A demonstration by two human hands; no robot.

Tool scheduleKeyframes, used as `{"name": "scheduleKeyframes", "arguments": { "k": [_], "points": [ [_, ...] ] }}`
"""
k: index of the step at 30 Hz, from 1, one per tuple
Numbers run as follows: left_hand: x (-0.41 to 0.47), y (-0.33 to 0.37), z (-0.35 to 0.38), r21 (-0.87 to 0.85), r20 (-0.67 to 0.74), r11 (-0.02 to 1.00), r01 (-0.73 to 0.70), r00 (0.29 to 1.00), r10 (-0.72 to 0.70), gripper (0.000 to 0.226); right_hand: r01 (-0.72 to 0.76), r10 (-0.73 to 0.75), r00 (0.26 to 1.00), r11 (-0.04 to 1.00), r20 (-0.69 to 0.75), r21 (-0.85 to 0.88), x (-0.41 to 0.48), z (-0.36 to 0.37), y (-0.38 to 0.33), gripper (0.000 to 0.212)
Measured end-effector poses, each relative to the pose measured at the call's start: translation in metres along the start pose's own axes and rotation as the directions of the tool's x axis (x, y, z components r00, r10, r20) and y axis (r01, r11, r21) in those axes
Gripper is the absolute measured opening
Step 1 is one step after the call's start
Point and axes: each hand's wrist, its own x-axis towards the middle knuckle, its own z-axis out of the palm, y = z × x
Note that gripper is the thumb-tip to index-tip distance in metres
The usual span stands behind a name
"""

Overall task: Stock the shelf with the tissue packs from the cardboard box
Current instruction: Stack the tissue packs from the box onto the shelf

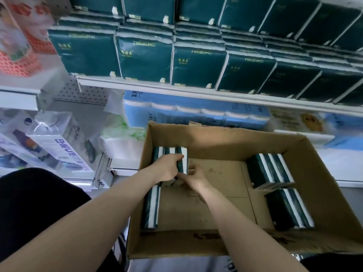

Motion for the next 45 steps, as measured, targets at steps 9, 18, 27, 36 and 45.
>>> {"name": "scheduleKeyframes", "arguments": {
  "k": [9,18,27,36,45],
  "points": [
    [-0.007,0.015,-0.006,0.001,-0.084,0.999,-0.054,0.995,0.053,0.062,-0.012,0.013,0.995,1.000,-0.099,0.016,-0.010,-0.044,0.000,0.032],
    [-0.022,0.051,-0.016,-0.225,-0.159,0.954,-0.198,0.974,0.164,0.048,0.171,-0.159,0.983,0.974,-0.087,0.151,-0.041,-0.110,-0.013,0.032],
    [-0.063,0.099,-0.049,-0.340,-0.406,0.865,-0.370,0.887,0.220,0.035,0.431,-0.394,0.896,0.883,-0.205,0.185,-0.092,-0.157,-0.055,0.035],
    [-0.083,0.157,-0.133,-0.276,-0.639,0.758,-0.591,0.702,0.314,0.028,0.689,-0.650,0.712,0.720,-0.266,0.084,-0.121,-0.184,-0.167,0.013],
    [-0.036,0.177,-0.206,-0.097,-0.746,0.818,-0.567,0.586,0.318,0.041,0.737,-0.687,0.622,0.676,-0.375,-0.015,-0.082,-0.183,-0.266,0.024]
  ]
}}
